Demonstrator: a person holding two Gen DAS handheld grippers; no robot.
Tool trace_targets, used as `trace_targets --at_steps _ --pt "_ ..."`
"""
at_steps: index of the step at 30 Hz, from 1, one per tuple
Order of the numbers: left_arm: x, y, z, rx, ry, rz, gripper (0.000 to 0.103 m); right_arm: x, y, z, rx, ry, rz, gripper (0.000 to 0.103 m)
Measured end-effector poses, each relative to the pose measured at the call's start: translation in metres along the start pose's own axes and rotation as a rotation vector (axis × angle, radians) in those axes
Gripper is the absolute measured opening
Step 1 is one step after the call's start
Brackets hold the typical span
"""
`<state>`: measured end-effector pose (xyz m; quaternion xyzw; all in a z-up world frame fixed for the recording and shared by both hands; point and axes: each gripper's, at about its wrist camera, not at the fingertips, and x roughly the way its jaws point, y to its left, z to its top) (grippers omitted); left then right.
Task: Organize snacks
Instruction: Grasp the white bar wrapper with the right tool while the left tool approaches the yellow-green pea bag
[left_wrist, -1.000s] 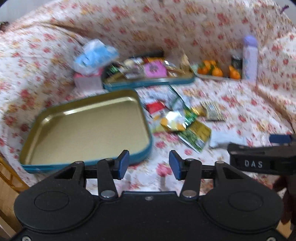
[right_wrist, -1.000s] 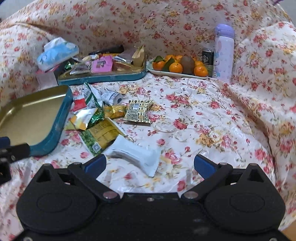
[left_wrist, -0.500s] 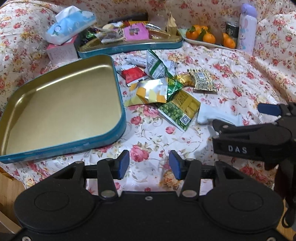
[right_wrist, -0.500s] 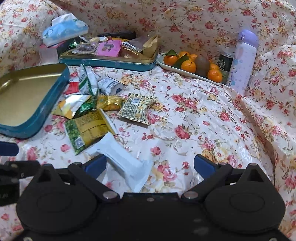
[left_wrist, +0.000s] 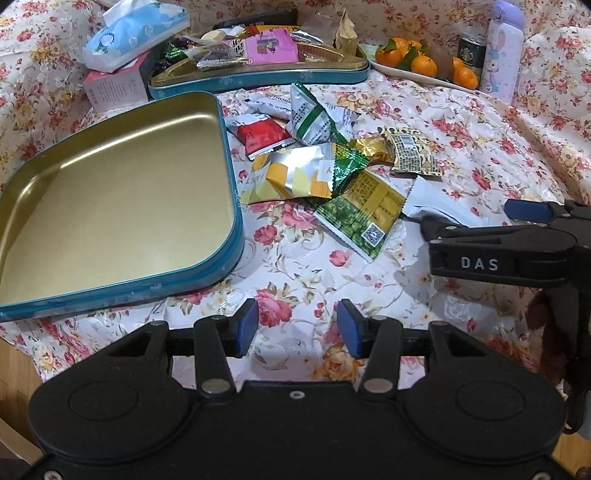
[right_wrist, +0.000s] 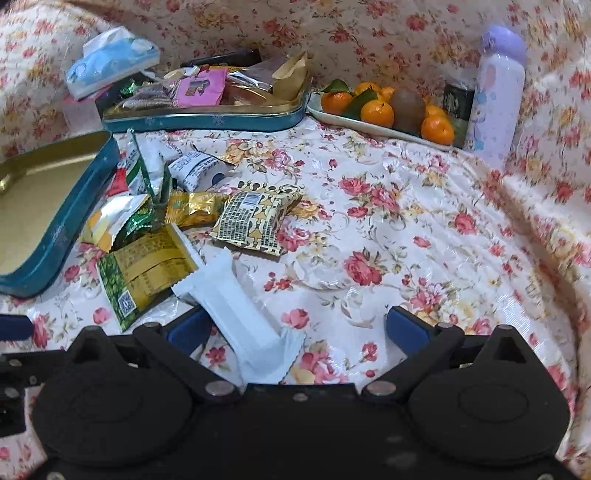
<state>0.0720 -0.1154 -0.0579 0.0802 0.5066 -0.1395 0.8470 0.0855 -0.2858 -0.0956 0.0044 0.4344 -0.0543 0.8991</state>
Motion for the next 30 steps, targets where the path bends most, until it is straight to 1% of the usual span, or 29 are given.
trace_targets --at_steps 5,13,14,15,17,18,20,21,22,24,25,26,30 --pt "0.002 -0.001 0.002 0.0 -0.001 -0.006 0.056 0.003 -0.002 -0.003 -0.006 -0.024 0.011 0.103" --pt "0.003 -0.003 0.004 0.006 -0.002 -0.017 0.056 0.001 -0.001 0.002 -0.006 0.007 0.041 0.103" --pt "0.003 -0.003 0.005 0.007 -0.002 -0.018 0.056 0.0 0.0 0.002 -0.017 0.001 0.046 0.096" --pt "0.002 -0.003 0.005 0.007 -0.002 -0.021 0.056 -0.002 0.002 0.002 -0.034 -0.006 0.057 0.093" --pt "0.002 -0.003 0.006 0.01 -0.002 -0.027 0.056 -0.006 0.007 0.003 -0.066 -0.018 0.075 0.077" --pt "0.001 -0.003 0.007 0.014 -0.004 -0.028 0.056 -0.007 0.008 0.003 -0.076 -0.022 0.087 0.074" --pt "0.0 -0.004 0.009 0.021 -0.011 -0.03 0.056 -0.009 0.01 0.003 -0.087 -0.029 0.112 0.063" --pt "-0.001 -0.004 0.01 0.024 -0.015 -0.032 0.056 -0.009 0.01 0.003 -0.087 -0.033 0.12 0.061" --pt "-0.002 -0.004 0.012 0.027 -0.018 -0.033 0.056 -0.01 0.01 0.003 -0.083 -0.037 0.124 0.056" --pt "-0.003 -0.006 0.013 0.033 -0.018 -0.034 0.056 -0.011 0.008 0.004 -0.064 -0.043 0.129 0.045" --pt "-0.004 -0.006 0.014 0.036 -0.018 -0.038 0.056 -0.012 0.007 0.004 -0.055 -0.046 0.128 0.037" --pt "-0.004 -0.007 0.015 0.039 -0.018 -0.042 0.056 -0.012 0.005 0.005 -0.046 -0.048 0.127 0.032" --pt "-0.004 -0.01 0.019 0.044 -0.004 -0.058 0.056 -0.016 -0.005 0.007 0.001 -0.049 0.149 0.031"
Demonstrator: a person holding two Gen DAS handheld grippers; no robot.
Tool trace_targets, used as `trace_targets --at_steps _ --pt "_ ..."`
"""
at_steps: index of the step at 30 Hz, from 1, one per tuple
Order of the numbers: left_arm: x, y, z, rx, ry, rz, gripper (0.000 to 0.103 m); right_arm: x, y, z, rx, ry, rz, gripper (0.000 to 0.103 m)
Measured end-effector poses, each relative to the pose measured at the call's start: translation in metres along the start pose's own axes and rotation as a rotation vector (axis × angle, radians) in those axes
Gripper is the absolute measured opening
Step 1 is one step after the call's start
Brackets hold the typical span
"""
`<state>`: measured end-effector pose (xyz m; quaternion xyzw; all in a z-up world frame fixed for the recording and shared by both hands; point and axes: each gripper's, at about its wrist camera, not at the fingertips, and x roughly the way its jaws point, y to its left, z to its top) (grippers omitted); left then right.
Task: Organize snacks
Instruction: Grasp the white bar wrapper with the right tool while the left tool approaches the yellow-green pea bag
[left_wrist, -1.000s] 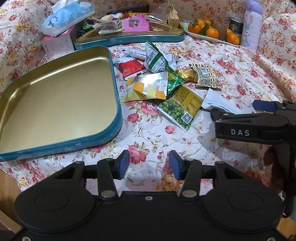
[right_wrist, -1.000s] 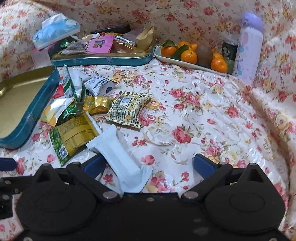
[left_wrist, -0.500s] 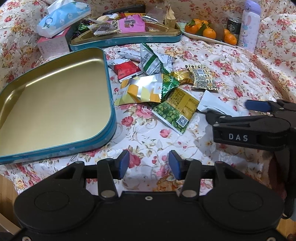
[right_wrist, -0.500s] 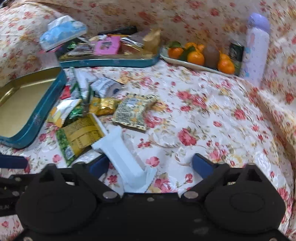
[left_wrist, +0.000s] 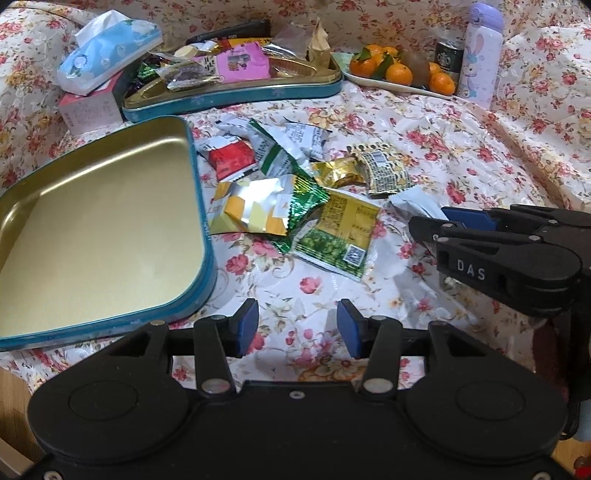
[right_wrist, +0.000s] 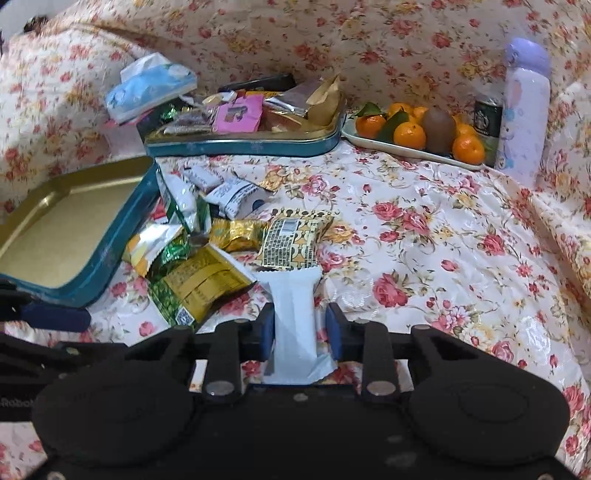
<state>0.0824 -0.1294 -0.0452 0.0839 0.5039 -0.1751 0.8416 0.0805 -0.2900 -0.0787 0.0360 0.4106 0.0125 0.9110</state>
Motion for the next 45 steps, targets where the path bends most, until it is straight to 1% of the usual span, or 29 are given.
trace_targets --at_steps 3,6,7,8,12,17,24,27,32,35,40,45 --pt "0.001 -0.002 0.004 -0.002 0.008 -0.011 0.056 -0.004 -0.004 -0.001 0.007 0.003 -0.011 0.031" --pt "-0.001 -0.003 0.009 -0.004 -0.002 -0.026 0.056 -0.006 -0.006 -0.001 0.006 0.011 -0.021 0.031" --pt "-0.001 -0.004 0.012 0.0 -0.006 -0.034 0.056 -0.008 -0.006 -0.002 0.006 0.007 -0.021 0.026" --pt "-0.002 -0.005 0.014 0.009 -0.009 -0.036 0.056 -0.01 -0.006 -0.003 0.008 0.003 -0.016 0.023" --pt "-0.002 -0.013 0.025 0.039 -0.025 -0.026 0.055 -0.017 -0.008 -0.004 0.036 -0.002 -0.009 0.023" --pt "0.0 -0.022 0.037 0.067 -0.034 -0.026 0.055 -0.018 -0.006 -0.006 0.043 0.005 -0.021 0.023" --pt "0.012 -0.031 0.049 0.083 -0.018 -0.03 0.055 -0.015 -0.01 -0.009 0.069 0.017 -0.038 0.023" --pt "0.017 -0.034 0.05 0.093 -0.016 -0.038 0.055 -0.015 -0.013 -0.01 0.083 0.014 -0.045 0.023" --pt "0.03 -0.035 0.052 0.107 0.003 -0.074 0.055 -0.016 -0.018 -0.012 0.108 0.012 -0.049 0.023" --pt "0.031 -0.031 0.051 0.105 -0.009 -0.104 0.055 -0.017 -0.021 -0.013 0.129 0.011 -0.049 0.023" --pt "0.029 -0.022 0.046 0.132 -0.038 -0.146 0.055 -0.015 -0.022 -0.018 0.158 0.0 -0.049 0.024" --pt "0.029 -0.02 0.042 0.175 -0.048 -0.156 0.055 -0.016 -0.021 -0.021 0.182 -0.018 -0.051 0.025"
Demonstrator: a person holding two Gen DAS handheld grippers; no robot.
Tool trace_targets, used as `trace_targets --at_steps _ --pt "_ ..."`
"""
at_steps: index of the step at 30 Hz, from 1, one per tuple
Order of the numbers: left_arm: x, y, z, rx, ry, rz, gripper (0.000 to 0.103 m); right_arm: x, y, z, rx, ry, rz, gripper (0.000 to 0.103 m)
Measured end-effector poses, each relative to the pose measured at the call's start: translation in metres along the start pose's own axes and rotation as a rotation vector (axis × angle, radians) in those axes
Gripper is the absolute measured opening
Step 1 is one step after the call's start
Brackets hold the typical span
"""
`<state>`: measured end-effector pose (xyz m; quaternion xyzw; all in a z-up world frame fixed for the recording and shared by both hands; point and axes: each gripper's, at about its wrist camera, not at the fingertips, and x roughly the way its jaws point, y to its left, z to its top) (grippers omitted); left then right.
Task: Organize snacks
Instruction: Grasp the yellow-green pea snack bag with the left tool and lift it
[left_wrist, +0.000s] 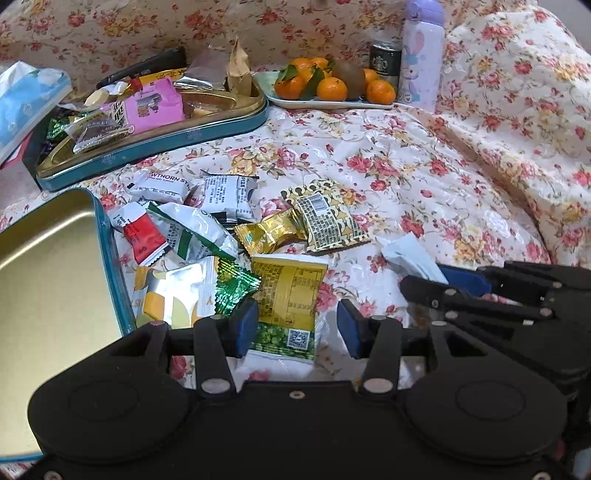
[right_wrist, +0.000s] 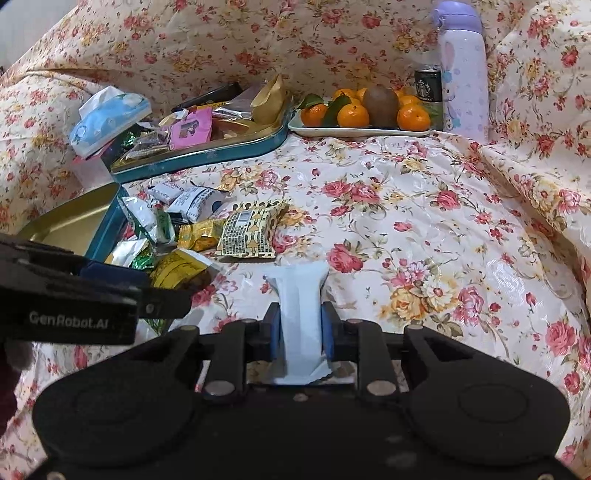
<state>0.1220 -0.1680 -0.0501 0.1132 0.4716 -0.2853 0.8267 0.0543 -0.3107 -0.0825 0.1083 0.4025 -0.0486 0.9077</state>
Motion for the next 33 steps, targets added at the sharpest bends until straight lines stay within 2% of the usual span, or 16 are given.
trace_targets --at_steps 4,7,10,13,19,25,33 --pt "-0.006 0.007 -0.008 -0.059 0.001 -0.02 0.055 -0.001 -0.003 -0.001 0.025 -0.011 0.009 0.025" --pt "-0.006 0.014 -0.018 -0.103 0.031 -0.045 0.055 -0.001 -0.003 -0.003 0.034 -0.019 0.013 0.025" --pt "-0.004 0.017 -0.021 -0.111 0.018 -0.002 0.055 -0.001 0.0 -0.004 0.017 -0.027 0.003 0.025" --pt "-0.003 0.02 -0.018 -0.128 0.004 -0.021 0.055 -0.002 0.003 -0.007 0.001 -0.034 -0.008 0.025" --pt "0.007 0.015 -0.006 -0.082 -0.01 -0.008 0.055 -0.002 0.005 -0.008 -0.017 -0.042 -0.018 0.026" --pt "0.013 0.011 0.0 -0.027 -0.026 -0.032 0.055 -0.002 0.005 -0.008 -0.027 -0.037 -0.016 0.027" --pt "0.01 0.007 0.007 0.027 -0.036 -0.079 0.055 -0.008 -0.008 -0.007 0.036 -0.032 -0.008 0.026"
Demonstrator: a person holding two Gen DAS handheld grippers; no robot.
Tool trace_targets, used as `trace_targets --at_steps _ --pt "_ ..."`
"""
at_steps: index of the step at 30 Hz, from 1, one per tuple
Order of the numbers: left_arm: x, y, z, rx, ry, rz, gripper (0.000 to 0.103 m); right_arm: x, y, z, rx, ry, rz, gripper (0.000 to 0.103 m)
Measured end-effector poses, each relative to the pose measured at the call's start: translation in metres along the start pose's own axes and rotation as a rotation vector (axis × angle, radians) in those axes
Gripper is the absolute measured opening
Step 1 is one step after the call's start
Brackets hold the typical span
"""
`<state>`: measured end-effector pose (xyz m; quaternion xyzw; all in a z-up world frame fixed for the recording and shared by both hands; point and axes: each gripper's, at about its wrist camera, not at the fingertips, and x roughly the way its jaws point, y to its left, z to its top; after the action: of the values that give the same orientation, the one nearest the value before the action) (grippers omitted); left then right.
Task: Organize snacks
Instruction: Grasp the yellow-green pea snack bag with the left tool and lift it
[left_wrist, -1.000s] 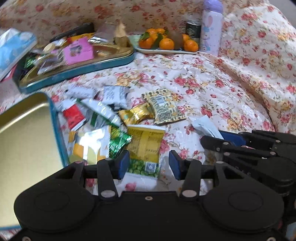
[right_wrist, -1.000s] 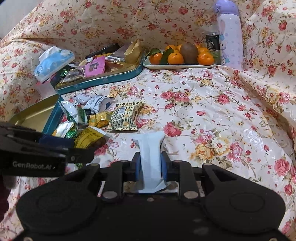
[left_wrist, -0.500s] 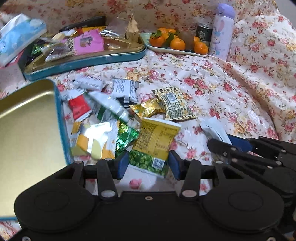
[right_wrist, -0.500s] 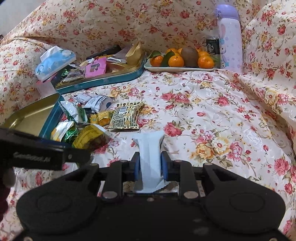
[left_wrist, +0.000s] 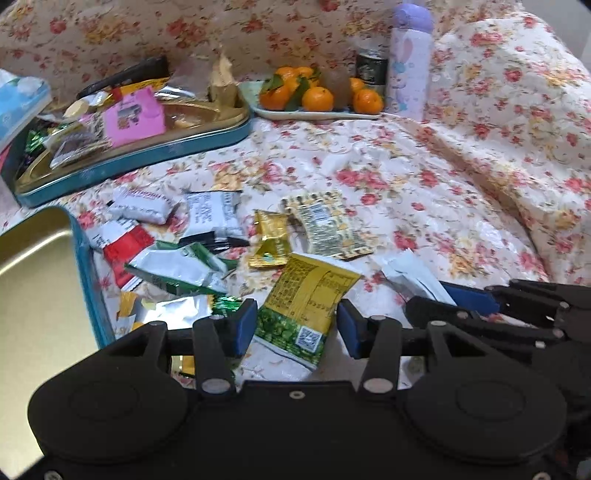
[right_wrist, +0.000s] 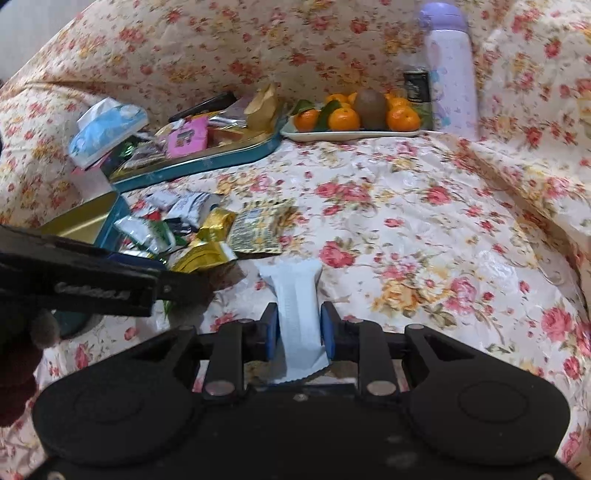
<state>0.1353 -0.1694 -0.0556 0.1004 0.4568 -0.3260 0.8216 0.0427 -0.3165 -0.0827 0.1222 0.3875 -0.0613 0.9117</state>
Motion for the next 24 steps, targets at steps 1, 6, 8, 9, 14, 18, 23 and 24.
trace_targets --at_steps 1,6,8,9,14,18,23,24 --pt "-0.001 -0.001 0.0 0.013 -0.001 -0.011 0.055 -0.001 -0.002 0.0 0.01 0.0 -0.009 0.026" --pt "0.0 -0.011 0.001 0.138 -0.003 0.03 0.056 -0.003 -0.011 -0.002 0.028 -0.003 -0.008 0.026" --pt "0.0 -0.012 0.004 0.169 -0.009 0.042 0.056 -0.003 -0.009 -0.002 0.015 -0.003 -0.011 0.026" --pt "0.0 -0.013 0.006 0.182 -0.01 0.038 0.056 -0.002 -0.009 -0.002 0.01 -0.004 -0.013 0.026" --pt "0.014 -0.015 0.012 0.243 0.048 0.013 0.056 -0.002 -0.008 -0.004 0.007 -0.007 -0.012 0.026" --pt "0.024 -0.013 0.014 0.21 0.074 -0.001 0.056 -0.003 -0.009 -0.005 0.008 -0.01 -0.007 0.026" --pt "0.025 -0.016 0.013 0.15 0.058 0.008 0.053 -0.002 -0.007 -0.005 0.0 -0.013 -0.016 0.027" --pt "0.024 -0.016 0.012 0.137 0.054 0.014 0.05 -0.002 -0.007 -0.005 0.0 -0.015 -0.017 0.027"
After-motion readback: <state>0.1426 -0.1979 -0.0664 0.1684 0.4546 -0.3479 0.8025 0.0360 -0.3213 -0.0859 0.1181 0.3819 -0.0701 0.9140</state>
